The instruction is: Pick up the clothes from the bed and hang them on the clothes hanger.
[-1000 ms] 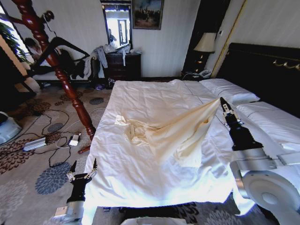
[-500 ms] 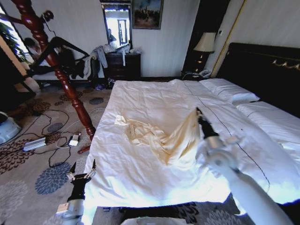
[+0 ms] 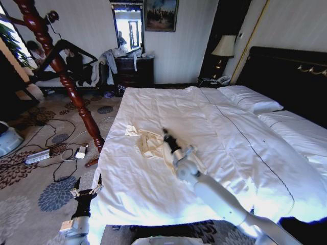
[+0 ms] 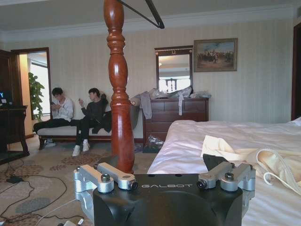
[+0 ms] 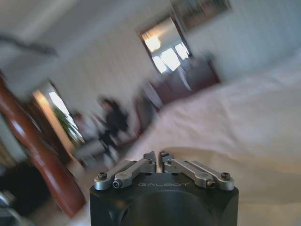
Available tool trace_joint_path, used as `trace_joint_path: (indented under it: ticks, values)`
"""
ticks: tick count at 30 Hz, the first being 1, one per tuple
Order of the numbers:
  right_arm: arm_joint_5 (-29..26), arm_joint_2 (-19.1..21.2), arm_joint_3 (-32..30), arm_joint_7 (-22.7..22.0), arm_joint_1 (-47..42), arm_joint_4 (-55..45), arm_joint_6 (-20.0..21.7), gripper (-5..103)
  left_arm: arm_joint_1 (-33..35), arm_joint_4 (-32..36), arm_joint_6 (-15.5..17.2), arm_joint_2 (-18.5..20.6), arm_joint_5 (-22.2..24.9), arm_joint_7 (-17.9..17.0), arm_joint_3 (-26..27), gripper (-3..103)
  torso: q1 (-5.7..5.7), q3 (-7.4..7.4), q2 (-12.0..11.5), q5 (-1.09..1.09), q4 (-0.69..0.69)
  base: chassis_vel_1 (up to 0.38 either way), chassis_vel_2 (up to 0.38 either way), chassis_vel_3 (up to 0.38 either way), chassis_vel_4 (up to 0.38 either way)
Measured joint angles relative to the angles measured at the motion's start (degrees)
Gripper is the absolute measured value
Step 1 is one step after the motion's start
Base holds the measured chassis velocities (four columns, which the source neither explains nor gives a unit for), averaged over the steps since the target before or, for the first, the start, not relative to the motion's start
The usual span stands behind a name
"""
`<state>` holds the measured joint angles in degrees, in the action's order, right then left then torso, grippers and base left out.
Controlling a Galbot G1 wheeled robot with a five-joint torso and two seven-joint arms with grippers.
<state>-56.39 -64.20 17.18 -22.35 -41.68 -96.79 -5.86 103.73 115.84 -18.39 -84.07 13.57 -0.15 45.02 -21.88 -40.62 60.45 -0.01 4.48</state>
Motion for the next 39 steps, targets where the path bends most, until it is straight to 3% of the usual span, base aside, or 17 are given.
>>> trace_joint_path:
  ticks: [1, 4, 5, 7, 10, 13, 14, 16, 17, 19, 23, 28, 35, 38, 39]
  values:
    - [0.46, -0.55, 0.37, -2.87, -0.47, -0.11, 2.55, 8, 0.00, -0.02, 0.00, -0.03, -0.07, 0.00, -0.08, 100, 0.00, 0.00, 0.00, 0.00, -0.01, 0.000, 0.000, 0.000, 0.000]
    - [-0.88, -1.73, 0.27, -11.11, -1.79, -3.01, 10.35, 24, 0.09, -0.12, 0.00, 0.03, -0.17, 0.00, -0.13, 100, 0.00, 0.01, 0.00, 0.01, -0.01, 0.000, 0.000, 0.000, 0.000]
    - [-0.88, -1.73, 0.27, -11.11, -1.79, -3.01, 10.35, 24, 0.09, -0.12, 0.00, 0.03, -0.17, 0.00, -0.13, 100, 0.00, 0.01, 0.00, 0.01, -0.01, 0.000, 0.000, 0.000, 0.000]
    - [-0.65, -1.80, -0.79, -12.70, -2.72, -4.78, 11.73, 35, 0.08, -0.34, -0.04, 0.18, -0.18, -0.04, -0.11, 100, 0.01, 0.01, 0.00, 0.00, -0.02, 0.000, 0.000, 0.000, 0.000]
    - [1.90, -1.14, -2.35, -10.10, -3.72, -5.62, 9.02, 40, 0.00, -0.43, -0.08, 0.26, -0.18, -0.06, -0.13, 100, 0.01, 0.01, 0.00, 0.01, -0.02, 0.000, 0.000, 0.000, 0.000]
    - [4.39, 1.89, -6.14, 1.01, -5.98, -6.71, -1.29, 56, -0.17, -0.58, -0.10, 0.35, -0.31, -0.07, -0.50, 100, 0.01, 0.01, 0.01, 0.01, -0.01, 0.000, 0.000, 0.000, 0.000]
    - [4.39, 1.89, -6.14, 1.01, -5.98, -6.71, -1.29, 56, -0.17, -0.58, -0.10, 0.35, -0.31, -0.07, -0.50, 100, 0.01, 0.01, 0.01, 0.01, -0.01, 0.000, 0.000, 0.000, 0.000]
    - [4.65, 3.75, -8.75, 4.54, -7.71, -6.78, -3.63, 67, -0.29, -0.70, -0.10, 0.41, -0.39, -0.07, -0.73, 100, 0.01, 0.01, 0.01, 0.02, -0.03, 0.000, 0.000, 0.000, 0.000]
    - [4.47, 4.79, -10.25, 4.11, -8.88, -7.10, -3.50, 73, -0.34, -0.70, -0.11, 0.44, -0.43, -0.07, -0.81, 100, 0.01, 0.01, 0.01, 0.02, -0.02, 0.000, 0.000, 0.000, 0.000]
    - [4.46, 6.05, -11.90, 2.03, -10.37, -7.81, -2.20, 73, -0.37, -0.70, -0.12, 0.47, -0.44, -0.06, -0.87, 100, 0.00, 0.01, 0.01, 0.03, -0.03, 0.000, 0.000, 0.000, 0.000]
    - [7.99, 13.15, -19.54, -6.50, -20.73, -14.15, 7.50, 94, -0.49, -0.92, -0.46, 0.87, -0.34, -0.06, -0.72, 100, 0.01, 0.01, 0.01, 0.03, 0.00, 0.000, 0.000, 0.000, 0.000]
    - [8.99, 17.65, -23.39, -10.08, -31.09, -21.45, 11.50, 100, -0.85, -1.45, -0.79, 0.73, -0.41, -0.09, -1.09, 100, 0.01, 0.01, 0.01, 0.01, 0.00, 0.000, 0.000, 0.000, 0.000]
    - [9.38, 17.15, -24.48, -13.22, -39.09, -26.23, 12.93, 102, -1.30, -1.07, -0.80, -0.01, -1.40, -0.04, -2.34, 100, 0.01, 0.01, 0.01, 0.02, -0.02, 0.000, 0.000, 0.000, 0.000]
    - [9.80, 16.74, -24.49, -13.83, -42.31, -27.31, 13.12, 88, -0.98, -0.68, -0.79, 0.06, -1.44, -0.04, -2.18, 100, 0.01, 0.01, 0.01, 0.01, -0.01, 0.000, 0.000, 0.000, 0.000]
    - [9.80, 16.74, -24.49, -13.83, -42.31, -27.31, 13.12, 88, -0.98, -0.68, -0.79, 0.06, -1.44, -0.04, -2.18, 100, 0.01, 0.01, 0.01, 0.01, -0.01, 0.000, 0.000, 0.000, 0.000]
